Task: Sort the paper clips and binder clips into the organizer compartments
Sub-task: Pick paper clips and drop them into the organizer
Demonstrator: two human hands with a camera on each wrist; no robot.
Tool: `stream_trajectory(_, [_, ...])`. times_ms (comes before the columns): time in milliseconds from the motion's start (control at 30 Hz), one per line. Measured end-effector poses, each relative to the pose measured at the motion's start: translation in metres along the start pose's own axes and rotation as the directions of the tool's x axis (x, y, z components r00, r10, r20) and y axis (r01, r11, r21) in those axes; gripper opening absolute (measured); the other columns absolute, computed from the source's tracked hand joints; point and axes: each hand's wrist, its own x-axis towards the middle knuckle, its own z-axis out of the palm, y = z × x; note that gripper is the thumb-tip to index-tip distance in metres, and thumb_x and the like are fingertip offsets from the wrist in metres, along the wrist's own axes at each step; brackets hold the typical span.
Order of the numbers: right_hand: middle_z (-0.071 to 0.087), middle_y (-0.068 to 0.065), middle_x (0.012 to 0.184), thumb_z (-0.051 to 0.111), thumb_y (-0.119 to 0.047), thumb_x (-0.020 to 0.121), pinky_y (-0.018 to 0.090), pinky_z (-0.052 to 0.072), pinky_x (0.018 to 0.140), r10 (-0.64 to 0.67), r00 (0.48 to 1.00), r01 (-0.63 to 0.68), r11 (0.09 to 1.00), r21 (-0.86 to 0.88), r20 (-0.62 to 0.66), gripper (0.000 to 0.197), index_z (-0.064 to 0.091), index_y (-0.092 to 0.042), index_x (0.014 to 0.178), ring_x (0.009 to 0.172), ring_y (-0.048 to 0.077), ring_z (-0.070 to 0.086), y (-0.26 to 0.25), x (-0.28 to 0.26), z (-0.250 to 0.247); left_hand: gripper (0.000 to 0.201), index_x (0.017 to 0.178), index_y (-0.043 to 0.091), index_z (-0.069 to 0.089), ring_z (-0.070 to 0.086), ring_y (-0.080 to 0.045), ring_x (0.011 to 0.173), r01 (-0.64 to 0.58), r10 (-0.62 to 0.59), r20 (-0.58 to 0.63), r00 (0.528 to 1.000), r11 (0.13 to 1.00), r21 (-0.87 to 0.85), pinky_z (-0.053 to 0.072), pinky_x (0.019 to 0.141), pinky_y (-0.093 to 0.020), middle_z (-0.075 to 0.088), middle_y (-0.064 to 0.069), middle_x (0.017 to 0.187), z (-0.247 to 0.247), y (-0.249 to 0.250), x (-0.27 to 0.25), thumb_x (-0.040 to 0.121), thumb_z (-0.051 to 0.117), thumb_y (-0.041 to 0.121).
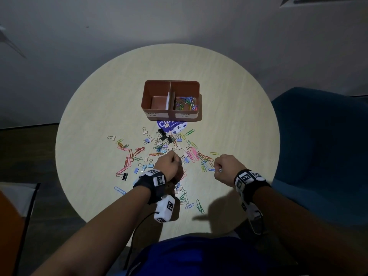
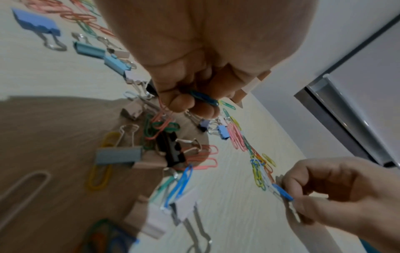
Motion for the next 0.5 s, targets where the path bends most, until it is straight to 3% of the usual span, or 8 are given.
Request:
stream_trajectory(167, [0.064, 0.003, 0.068, 0.064, -0.012, 0.072, 0.020, 0.040, 0.047, 0.162, 0.978, -0.114, 0.942, 0.314, -0.130, 0.002, 0.063, -0.013, 0.071, 0.058, 0.017, 0.053, 0.002, 0.001, -0.004, 0.012, 0.082, 0.012, 0.059, 0.064, -0.027, 0.086, 0.028, -0.028, 0.000, 1.000, 0.994, -0.101, 0.052, 0.080, -0.040, 0.069, -0.007, 0.087, 0.003, 0.006, 0.002, 0.087, 0.055, 0.022])
stream_trajectory(233, [0.067, 0.004, 0.071, 0.065, -0.007, 0.071, 0.018, 0.042, 0.048, 0.188, 0.969, -0.107, 0.902, 0.418, -0.157, 0.010, 0.066, -0.015, 0.077, 0.058, 0.016, 0.055, 0.001, 0.003, -0.005, 0.018, 0.085, 0.011, 0.060, 0.063, -0.023, 0.080, 0.009, -0.008, 0.018, 1.000, 0.998, -0.054, 0.050, 0.075, -0.035, 0.068, -0.005, 0.085, 0.004, 0.009, 0.005, 0.090, 0.058, 0.028])
stream_trajectory(300, [0.068, 0.003, 0.079, 0.064, 0.000, 0.071, 0.025, 0.050, 0.055, 0.166, 0.976, -0.074, 0.863, 0.499, -0.142, 0.026, 0.068, -0.018, 0.089, 0.064, 0.019, 0.061, -0.001, 0.005, -0.008, 0.019, 0.089, 0.012, 0.062, 0.061, -0.022, 0.080, -0.039, 0.038, 0.042, 0.998, 0.998, 0.040, 0.045, 0.070, -0.029, 0.068, -0.004, 0.087, 0.005, 0.012, 0.007, 0.093, 0.056, 0.030])
stream_trajectory(400, [0.066, 0.001, 0.092, 0.059, 0.001, 0.079, 0.027, 0.046, 0.067, 0.117, 0.981, -0.052, 0.926, 0.374, -0.153, 0.030, 0.074, -0.016, 0.099, 0.082, 0.023, 0.061, -0.003, 0.015, -0.012, 0.018, 0.097, 0.012, 0.065, 0.061, -0.025, 0.088, -0.158, 0.144, 0.079, 0.987, 0.960, 0.230, 0.042, 0.070, -0.027, 0.069, -0.007, 0.095, 0.007, 0.018, 0.012, 0.096, 0.052, 0.025])
stream_trajectory(500, [0.064, 0.004, 0.094, 0.059, -0.006, 0.087, 0.025, 0.041, 0.070, 0.100, 0.978, -0.049, 0.963, 0.265, -0.185, 0.021, 0.075, -0.013, 0.098, 0.088, 0.025, 0.061, -0.007, 0.027, -0.015, 0.022, 0.102, 0.011, 0.069, 0.062, -0.030, 0.093, -0.270, 0.232, 0.142, 0.962, 0.873, 0.406, 0.048, 0.076, -0.031, 0.068, -0.011, 0.100, 0.009, 0.026, 0.019, 0.094, 0.052, 0.023])
